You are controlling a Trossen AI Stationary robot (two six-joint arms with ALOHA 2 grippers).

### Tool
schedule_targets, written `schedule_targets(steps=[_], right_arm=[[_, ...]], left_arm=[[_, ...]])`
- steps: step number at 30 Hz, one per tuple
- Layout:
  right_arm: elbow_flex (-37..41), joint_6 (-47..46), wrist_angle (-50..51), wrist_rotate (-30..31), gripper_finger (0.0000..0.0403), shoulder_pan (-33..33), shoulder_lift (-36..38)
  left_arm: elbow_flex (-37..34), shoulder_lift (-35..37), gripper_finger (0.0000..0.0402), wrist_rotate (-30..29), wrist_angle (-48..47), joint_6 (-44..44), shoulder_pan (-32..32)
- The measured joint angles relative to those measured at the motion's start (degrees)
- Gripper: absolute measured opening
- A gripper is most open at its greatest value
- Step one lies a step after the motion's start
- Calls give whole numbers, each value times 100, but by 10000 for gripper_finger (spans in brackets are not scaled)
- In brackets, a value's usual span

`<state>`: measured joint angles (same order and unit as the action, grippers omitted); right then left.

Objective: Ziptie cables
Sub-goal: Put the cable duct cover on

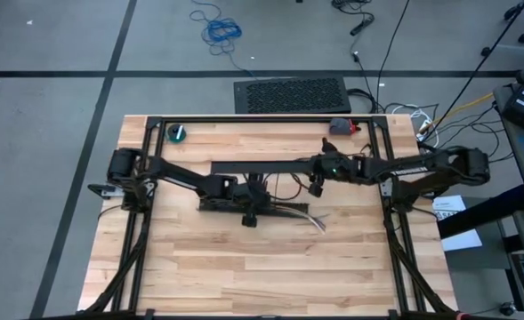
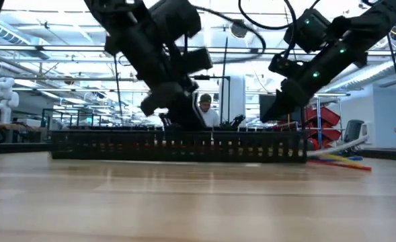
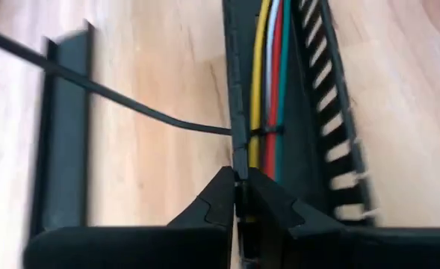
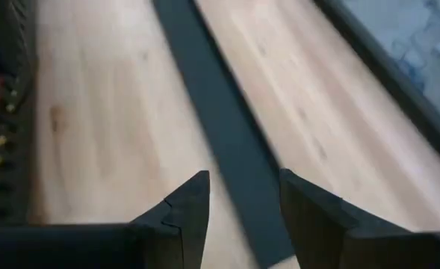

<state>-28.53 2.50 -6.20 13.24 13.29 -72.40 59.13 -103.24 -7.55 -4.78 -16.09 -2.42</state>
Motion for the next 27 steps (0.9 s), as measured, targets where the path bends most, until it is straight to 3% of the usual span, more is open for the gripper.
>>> schedule_targets(steps=[3, 7, 11, 21, 27], right_arm=[[-8, 375, -256, -211, 151, 420, -53], [-158, 587, -256, -1124, 151, 1143, -383], [-429, 874, -196, -1638, 151, 1566, -974], [-968, 1360, -211, -1850, 151, 1766, -1731], [-1117, 1509, -116, -2409, 151, 1922, -2186]], left_arm=[[3, 152, 34, -16, -246, -129, 4], [1, 378, 34, -51, -458, -82, 17], [7, 560, 34, -222, -675, 211, 20], [-45, 493, 34, -373, -651, 377, 180], [-30, 884, 34, -814, -764, 171, 253]])
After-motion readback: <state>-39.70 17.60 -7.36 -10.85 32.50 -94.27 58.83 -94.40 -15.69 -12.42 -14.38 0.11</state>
